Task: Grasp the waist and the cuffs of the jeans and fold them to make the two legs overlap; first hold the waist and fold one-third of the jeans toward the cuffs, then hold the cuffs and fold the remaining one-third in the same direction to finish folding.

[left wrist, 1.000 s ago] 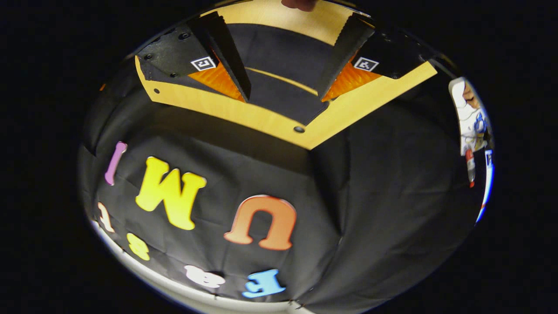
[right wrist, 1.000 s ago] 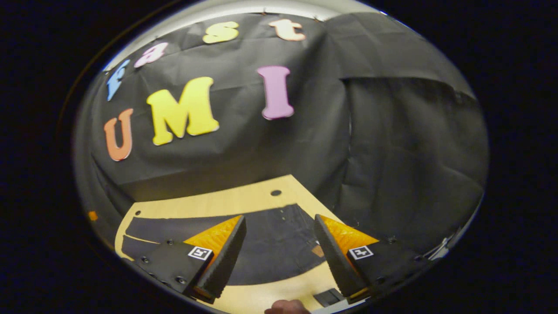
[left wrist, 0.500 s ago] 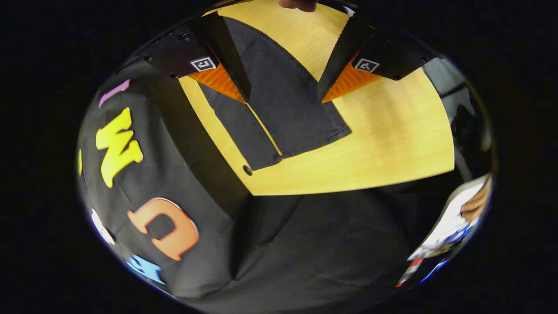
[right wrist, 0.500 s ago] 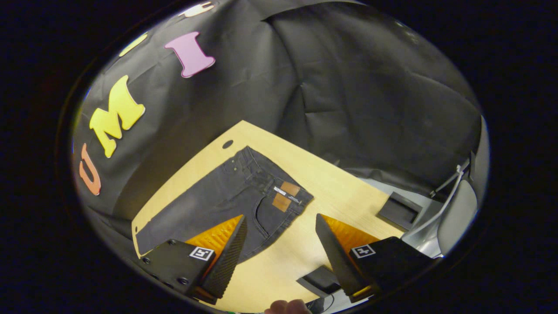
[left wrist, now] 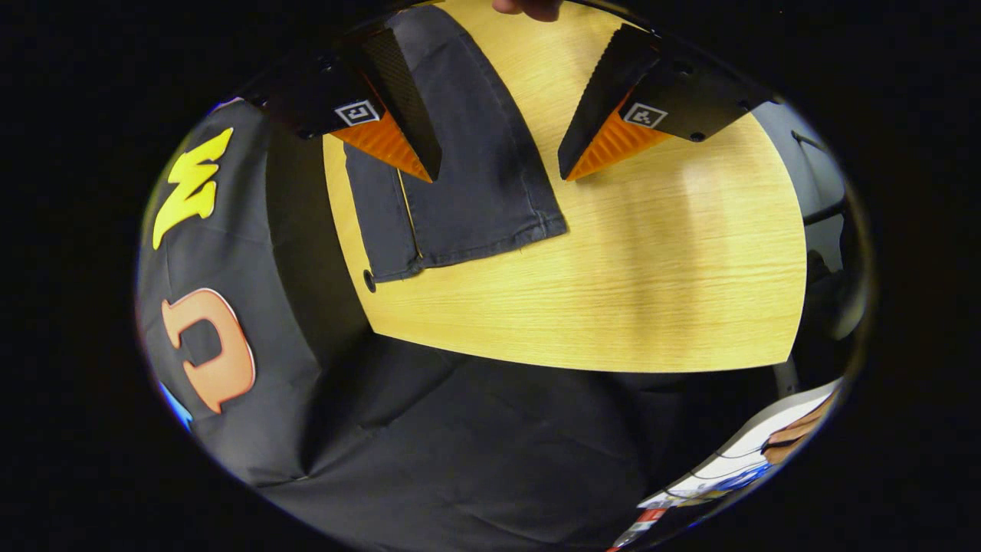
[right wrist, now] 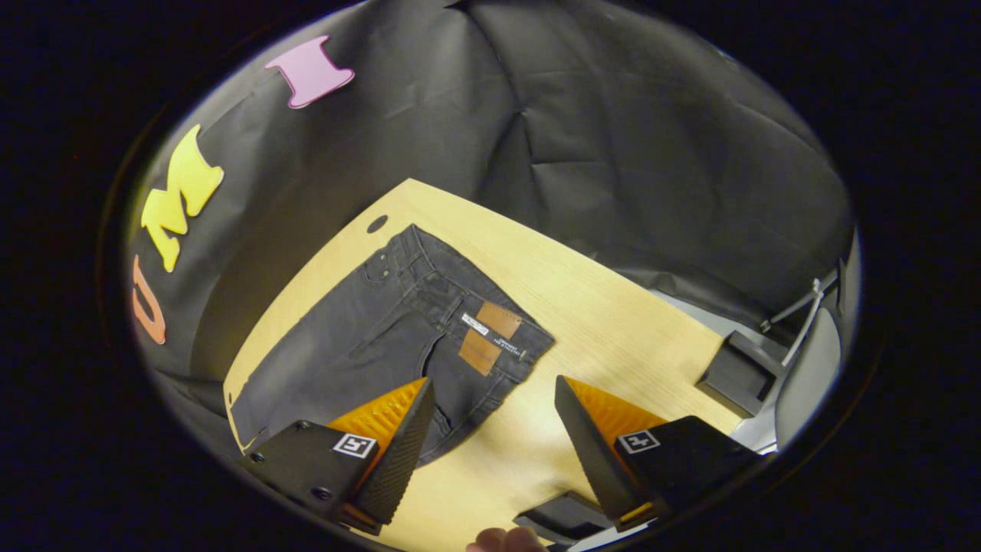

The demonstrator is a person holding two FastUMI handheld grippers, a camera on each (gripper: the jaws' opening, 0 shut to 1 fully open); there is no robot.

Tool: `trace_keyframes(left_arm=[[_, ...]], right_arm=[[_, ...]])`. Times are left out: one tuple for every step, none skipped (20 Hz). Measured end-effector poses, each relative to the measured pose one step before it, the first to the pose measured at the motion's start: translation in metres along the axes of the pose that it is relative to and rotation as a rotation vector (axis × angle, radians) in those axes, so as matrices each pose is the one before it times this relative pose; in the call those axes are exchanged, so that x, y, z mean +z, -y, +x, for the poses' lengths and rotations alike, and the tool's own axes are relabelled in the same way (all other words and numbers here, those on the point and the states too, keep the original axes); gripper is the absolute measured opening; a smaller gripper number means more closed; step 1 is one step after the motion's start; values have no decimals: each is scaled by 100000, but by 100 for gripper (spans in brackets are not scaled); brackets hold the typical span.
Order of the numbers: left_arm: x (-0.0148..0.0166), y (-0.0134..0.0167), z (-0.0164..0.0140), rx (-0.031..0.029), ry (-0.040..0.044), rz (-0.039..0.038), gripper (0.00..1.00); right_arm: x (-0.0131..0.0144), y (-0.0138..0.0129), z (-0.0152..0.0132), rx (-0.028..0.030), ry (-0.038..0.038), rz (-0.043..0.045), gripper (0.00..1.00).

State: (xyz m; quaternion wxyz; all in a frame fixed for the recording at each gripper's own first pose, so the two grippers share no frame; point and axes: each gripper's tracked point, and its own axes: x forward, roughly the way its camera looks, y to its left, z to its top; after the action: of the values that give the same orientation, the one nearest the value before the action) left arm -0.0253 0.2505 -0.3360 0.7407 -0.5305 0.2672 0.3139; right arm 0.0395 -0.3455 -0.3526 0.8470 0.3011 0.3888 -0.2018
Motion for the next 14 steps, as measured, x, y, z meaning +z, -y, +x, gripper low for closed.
trace_keyframes(left_arm=[[-9,-85,419,880,-204,-1640,99],[53,-169,354,1066,41,-775,99],[-11,-163,381,1397,-297,-152,99],[-45,56,186,615,-383,325,99],[166,303,201,-209,591,995,99],[-41,139,258,115,169,968,99],[90,224,252,-88,249,534,99],[120,330,381,56,146,286,99],[41,251,278,267,-60,76,99],[115,235,282,-293,36,-133,99],[22,441,284,-675,-139,-789,99],[85,365,307,-907,78,-684,99],[47,443,261,-791,-8,-347,99],[51,386,383,-618,34,-66,99]], right_arm=[[107,-143,251,29,-367,1538,92],[204,-62,375,-560,-101,650,92],[36,201,482,-1476,173,-367,92],[166,53,475,-1013,45,333,92],[-47,-45,195,-735,-478,784,98],[21,-40,147,-682,-462,870,92],[-80,-71,303,-500,-380,650,92],[-132,-269,479,-453,-703,914,92],[-164,-374,387,-816,199,420,92],[218,-374,497,300,546,6,98],[-144,-188,-108,-1256,255,156,98],[294,-220,558,-895,2,356,98],[20,46,-163,-1266,1502,156,98],[-33,60,207,-2396,-338,-726,99]])
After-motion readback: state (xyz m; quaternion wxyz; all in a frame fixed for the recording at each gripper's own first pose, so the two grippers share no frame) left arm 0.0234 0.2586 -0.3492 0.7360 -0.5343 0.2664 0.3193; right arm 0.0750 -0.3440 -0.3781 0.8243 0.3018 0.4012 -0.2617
